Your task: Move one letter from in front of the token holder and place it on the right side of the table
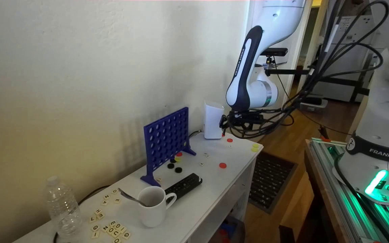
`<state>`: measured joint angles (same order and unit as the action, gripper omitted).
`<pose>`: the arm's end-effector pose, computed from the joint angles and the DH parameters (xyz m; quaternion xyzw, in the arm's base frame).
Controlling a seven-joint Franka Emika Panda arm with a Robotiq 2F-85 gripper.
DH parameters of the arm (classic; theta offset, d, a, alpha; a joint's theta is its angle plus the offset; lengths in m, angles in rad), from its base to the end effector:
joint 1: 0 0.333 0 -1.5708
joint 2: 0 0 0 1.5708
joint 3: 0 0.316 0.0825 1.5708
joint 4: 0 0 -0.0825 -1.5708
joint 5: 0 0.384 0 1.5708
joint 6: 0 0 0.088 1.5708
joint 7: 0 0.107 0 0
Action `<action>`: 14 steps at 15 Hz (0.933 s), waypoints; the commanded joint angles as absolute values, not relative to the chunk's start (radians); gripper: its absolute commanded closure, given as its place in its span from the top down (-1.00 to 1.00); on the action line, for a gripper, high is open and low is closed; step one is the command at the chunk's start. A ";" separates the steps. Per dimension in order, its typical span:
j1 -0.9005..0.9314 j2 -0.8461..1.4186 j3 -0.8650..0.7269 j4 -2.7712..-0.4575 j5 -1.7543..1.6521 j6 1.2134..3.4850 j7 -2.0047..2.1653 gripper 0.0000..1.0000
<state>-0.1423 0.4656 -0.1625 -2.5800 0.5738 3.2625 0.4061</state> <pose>0.3912 -0.1886 0.1237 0.8009 -0.5862 0.1186 0.0305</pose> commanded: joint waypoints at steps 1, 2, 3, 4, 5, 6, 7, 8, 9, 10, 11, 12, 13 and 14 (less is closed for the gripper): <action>0.086 0.363 -0.319 -2.640 0.532 3.204 0.329 1.00; 0.168 0.354 -0.378 -2.636 0.521 3.177 0.312 1.00; 0.245 0.354 -0.438 -2.624 0.501 3.152 0.299 1.00; 0.322 0.348 -0.497 -2.613 0.472 3.116 0.294 1.00; 0.387 0.341 -0.547 -2.600 0.437 3.079 0.290 1.00; 0.451 0.329 -0.598 -2.589 0.395 3.042 0.289 1.00; 0.487 0.294 -0.619 -2.581 0.359 3.001 0.278 1.00; 0.536 0.265 -0.656 -2.574 0.318 2.967 0.275 1.00; 0.587 0.246 -0.697 -2.562 0.268 2.929 0.275 1.00; 0.635 0.231 -0.740 -2.547 0.212 2.887 0.278 1.00; 0.660 0.195 -0.758 -2.538 0.166 2.851 0.267 1.00; 0.655 0.146 -0.747 -2.529 0.152 2.813 0.234 1.00; 0.638 0.250 -0.724 -2.526 0.210 2.890 0.285 1.00; 0.650 0.221 -0.730 -2.518 0.194 2.862 0.271 1.00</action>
<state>0.6503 0.2193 -0.7300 -2.5176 0.1932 2.8609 0.2699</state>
